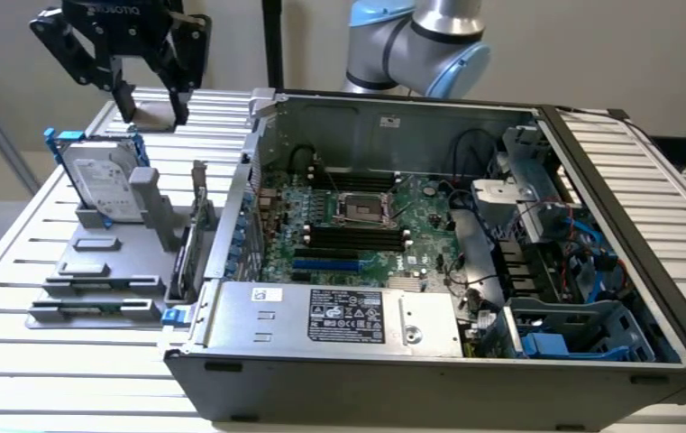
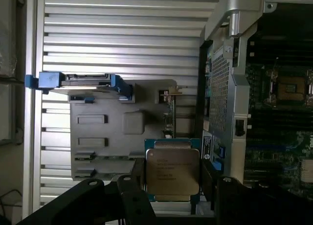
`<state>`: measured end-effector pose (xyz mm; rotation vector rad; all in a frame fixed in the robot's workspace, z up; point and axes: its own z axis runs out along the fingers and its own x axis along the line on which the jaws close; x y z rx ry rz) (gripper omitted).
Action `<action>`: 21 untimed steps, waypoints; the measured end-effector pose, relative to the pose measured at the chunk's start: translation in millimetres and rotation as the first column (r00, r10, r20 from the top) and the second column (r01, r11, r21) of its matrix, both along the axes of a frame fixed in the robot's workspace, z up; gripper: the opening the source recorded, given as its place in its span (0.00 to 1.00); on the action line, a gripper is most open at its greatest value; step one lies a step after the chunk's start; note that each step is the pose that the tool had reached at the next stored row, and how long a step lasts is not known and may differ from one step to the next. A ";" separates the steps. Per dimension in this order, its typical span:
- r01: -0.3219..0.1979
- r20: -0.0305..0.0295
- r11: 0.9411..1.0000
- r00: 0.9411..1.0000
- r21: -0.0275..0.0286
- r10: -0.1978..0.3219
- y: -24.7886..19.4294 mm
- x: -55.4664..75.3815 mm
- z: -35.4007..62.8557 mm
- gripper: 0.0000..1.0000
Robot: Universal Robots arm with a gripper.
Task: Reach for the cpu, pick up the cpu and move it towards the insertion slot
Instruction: 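Pick up the cpu and move it towards the insertion slot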
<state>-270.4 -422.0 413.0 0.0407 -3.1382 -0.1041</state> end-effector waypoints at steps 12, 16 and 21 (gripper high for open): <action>0.000 0.000 1.000 1.000 0.006 0.000 0.0 54.5 4.9 0.55; 0.000 0.000 1.000 1.000 0.013 0.000 0.1 72.8 4.9 0.55; 0.000 0.000 1.000 1.000 0.015 0.000 0.7 95.7 4.8 0.55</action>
